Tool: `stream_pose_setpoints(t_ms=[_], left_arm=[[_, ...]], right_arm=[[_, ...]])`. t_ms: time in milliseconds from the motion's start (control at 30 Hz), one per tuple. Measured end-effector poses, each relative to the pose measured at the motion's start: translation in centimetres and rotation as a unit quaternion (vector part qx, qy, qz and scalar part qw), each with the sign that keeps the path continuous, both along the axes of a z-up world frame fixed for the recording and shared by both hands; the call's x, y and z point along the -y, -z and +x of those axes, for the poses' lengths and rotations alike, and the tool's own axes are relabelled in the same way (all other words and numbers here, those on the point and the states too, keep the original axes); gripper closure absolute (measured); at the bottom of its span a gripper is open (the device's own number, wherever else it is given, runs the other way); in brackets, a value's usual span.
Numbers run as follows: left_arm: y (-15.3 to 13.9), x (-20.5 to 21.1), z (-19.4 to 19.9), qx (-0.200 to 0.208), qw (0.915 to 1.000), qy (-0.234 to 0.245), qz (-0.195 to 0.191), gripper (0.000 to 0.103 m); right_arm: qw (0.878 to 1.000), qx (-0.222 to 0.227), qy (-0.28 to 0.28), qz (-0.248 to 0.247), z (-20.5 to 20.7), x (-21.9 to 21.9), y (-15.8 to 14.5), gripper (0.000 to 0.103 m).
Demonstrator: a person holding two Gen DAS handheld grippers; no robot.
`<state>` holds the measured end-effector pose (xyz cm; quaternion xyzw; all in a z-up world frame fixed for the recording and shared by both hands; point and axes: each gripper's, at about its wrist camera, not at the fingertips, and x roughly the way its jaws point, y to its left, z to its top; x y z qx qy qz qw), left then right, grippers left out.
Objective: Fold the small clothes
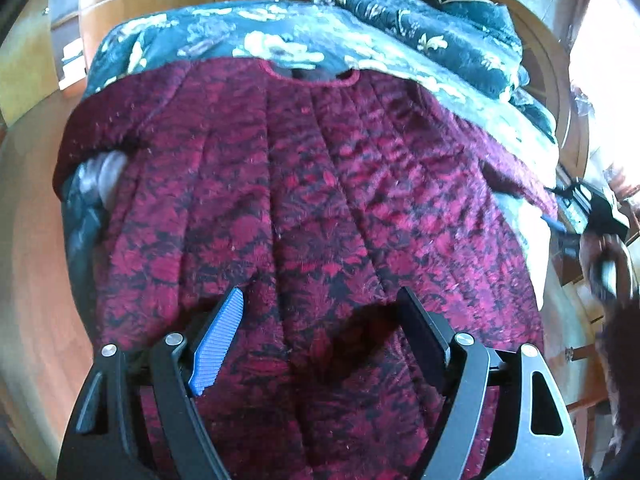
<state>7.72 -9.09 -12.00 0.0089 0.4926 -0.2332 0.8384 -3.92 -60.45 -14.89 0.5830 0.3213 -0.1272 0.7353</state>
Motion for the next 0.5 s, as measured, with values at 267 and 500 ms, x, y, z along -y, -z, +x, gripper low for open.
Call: stream_pose_setpoints(t_ms=[267, 500], left_arm=[[0.9, -0.1, 0.4, -0.010, 0.9999, -0.009, -0.003, 0.022], [1.2, 0.0, 0.7, -0.007, 1.0000, -0.001, 0.005, 0.016]], right_arm=[[0.995, -0.034, 0.083, 0.035, 4.8, 4.9, 2.7, 0.079], [0.981, -0.134, 0.058, -0.129, 5.0, 5.8, -0.1, 0.090]])
